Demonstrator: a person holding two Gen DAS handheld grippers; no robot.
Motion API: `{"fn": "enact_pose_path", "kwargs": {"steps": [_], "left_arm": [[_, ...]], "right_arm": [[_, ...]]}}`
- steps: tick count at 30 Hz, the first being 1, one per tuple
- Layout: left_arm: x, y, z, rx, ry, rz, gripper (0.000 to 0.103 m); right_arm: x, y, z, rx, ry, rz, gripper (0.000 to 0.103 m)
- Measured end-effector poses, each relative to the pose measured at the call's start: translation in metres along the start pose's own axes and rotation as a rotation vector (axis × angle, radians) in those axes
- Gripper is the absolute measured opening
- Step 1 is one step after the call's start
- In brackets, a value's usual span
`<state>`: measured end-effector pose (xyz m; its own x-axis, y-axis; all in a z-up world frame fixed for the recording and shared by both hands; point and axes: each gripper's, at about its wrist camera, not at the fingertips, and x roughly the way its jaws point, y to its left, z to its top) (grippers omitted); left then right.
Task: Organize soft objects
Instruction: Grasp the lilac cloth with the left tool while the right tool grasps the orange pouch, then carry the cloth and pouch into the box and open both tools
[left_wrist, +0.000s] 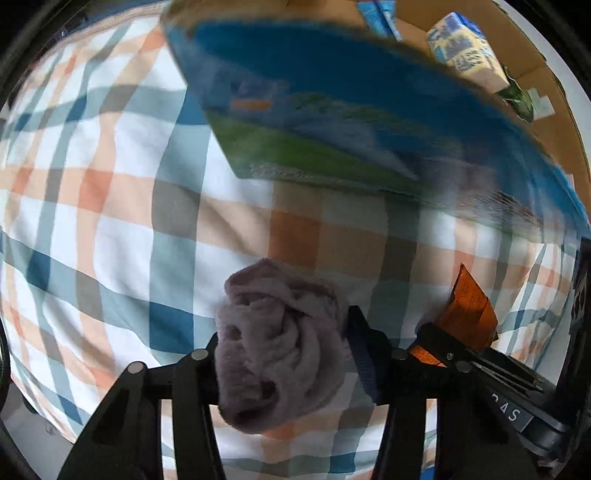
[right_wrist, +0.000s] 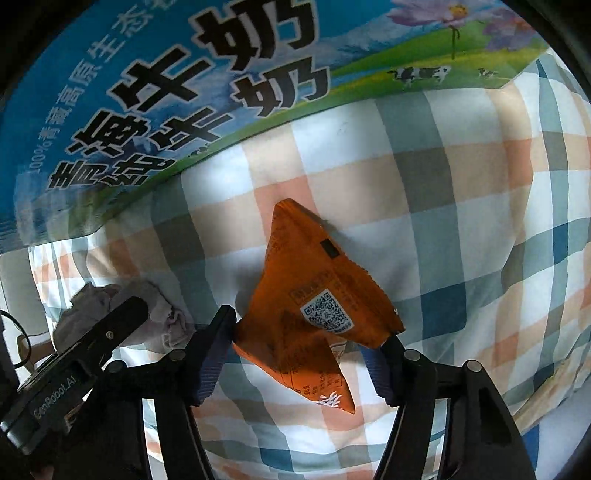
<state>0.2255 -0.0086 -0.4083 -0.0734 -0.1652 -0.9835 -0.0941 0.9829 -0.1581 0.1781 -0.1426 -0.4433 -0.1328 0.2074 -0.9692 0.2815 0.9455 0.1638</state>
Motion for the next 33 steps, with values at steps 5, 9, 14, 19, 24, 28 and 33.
{"fn": "enact_pose_path", "kwargs": {"steps": [5, 9, 14, 19, 24, 28, 33], "left_arm": [[-0.003, -0.002, -0.016, 0.011, -0.035, 0.043, 0.043], [-0.013, -0.004, -0.032, 0.033, -0.079, 0.095, 0.042], [-0.023, -0.014, -0.047, 0.061, -0.114, 0.135, 0.041], [-0.034, -0.023, -0.072, 0.065, -0.112, 0.139, 0.041], [-0.032, -0.024, -0.11, 0.071, -0.1, 0.133, 0.041], [-0.029, -0.024, -0.138, 0.07, -0.088, 0.137, 0.041], [-0.04, -0.017, -0.169, 0.075, -0.098, 0.133, 0.041]], "right_arm": [[-0.008, -0.007, 0.001, -0.01, -0.009, -0.003, 0.065], [-0.01, -0.007, -0.008, -0.036, -0.018, -0.02, 0.052], [-0.016, 0.0, -0.02, -0.08, -0.019, -0.036, 0.046], [-0.028, 0.01, -0.038, -0.136, -0.029, -0.04, 0.044], [-0.039, 0.017, -0.069, -0.213, -0.03, -0.051, 0.043], [-0.042, 0.018, -0.093, -0.25, -0.024, -0.053, 0.043], [-0.043, 0.015, -0.124, -0.286, -0.014, -0.053, 0.043]]}}
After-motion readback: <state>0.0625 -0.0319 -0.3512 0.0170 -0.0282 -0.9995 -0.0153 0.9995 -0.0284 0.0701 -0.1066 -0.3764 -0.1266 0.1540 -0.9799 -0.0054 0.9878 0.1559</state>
